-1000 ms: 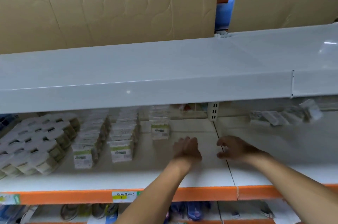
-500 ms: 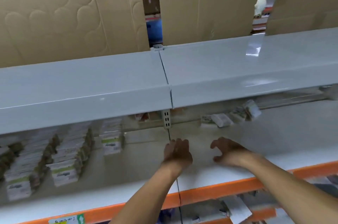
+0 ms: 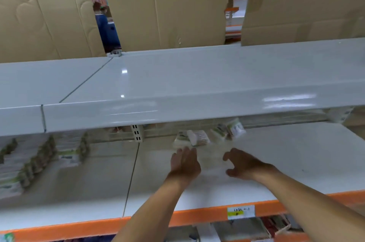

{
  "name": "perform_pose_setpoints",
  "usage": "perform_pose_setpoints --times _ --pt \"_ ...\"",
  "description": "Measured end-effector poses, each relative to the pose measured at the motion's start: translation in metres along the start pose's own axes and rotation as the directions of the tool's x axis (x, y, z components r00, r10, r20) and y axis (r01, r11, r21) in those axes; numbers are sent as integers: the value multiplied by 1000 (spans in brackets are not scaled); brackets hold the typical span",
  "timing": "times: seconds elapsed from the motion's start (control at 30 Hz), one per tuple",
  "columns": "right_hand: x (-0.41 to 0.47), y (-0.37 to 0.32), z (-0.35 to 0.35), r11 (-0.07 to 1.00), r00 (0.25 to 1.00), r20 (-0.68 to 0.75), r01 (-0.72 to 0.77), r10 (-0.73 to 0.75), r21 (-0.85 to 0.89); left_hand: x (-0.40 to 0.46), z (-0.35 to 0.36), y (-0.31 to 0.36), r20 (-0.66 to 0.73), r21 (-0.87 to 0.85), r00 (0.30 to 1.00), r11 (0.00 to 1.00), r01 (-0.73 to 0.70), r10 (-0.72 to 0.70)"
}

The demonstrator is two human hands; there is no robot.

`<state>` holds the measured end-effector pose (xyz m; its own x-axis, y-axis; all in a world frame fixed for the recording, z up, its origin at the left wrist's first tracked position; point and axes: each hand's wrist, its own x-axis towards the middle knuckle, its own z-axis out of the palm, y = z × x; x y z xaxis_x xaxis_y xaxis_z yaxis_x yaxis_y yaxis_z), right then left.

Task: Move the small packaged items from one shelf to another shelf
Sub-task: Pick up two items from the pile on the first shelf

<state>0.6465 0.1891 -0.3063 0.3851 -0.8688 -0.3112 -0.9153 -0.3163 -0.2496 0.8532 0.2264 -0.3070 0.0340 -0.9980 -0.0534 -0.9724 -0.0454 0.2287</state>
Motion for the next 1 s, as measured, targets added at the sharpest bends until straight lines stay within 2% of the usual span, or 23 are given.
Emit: perform_pose_setpoints --times 0.17,0.3,0.43,0.57,0.7,0.77,0.9,1.0 --pt "5 34 -6 999 998 -53 -21 23 44 16 5 26 -16 10 1000 1000 5 -5" --pt "19 49 -12 980 984 -143 -74 102 184 37 4 39 -53 22 998 1000 -16 17" --pt "33 55 -16 933 944 -258 -111 207 342 60 9 51 -54 9 996 997 -74 74" --pt "48 62 -18 888 902 -313 -140 296 438 80 22 69 -33 -37 988 987 -155 154" --pt "62 65 -14 822 865 -361 -97 348 561 96 37 75 -65 -66 975 974 -217 213" --pt "71 67 -12 787 857 -357 -86 371 611 103 43 76 -50 -73 974 972 -225 222" --pt "83 67 -10 723 871 -238 -173 429 668 111 53 71 53 -4 967 968 -249 249" --pt "91 66 -11 641 821 -236 -191 519 744 110 55 64 11 -6 961 961 -275 275"
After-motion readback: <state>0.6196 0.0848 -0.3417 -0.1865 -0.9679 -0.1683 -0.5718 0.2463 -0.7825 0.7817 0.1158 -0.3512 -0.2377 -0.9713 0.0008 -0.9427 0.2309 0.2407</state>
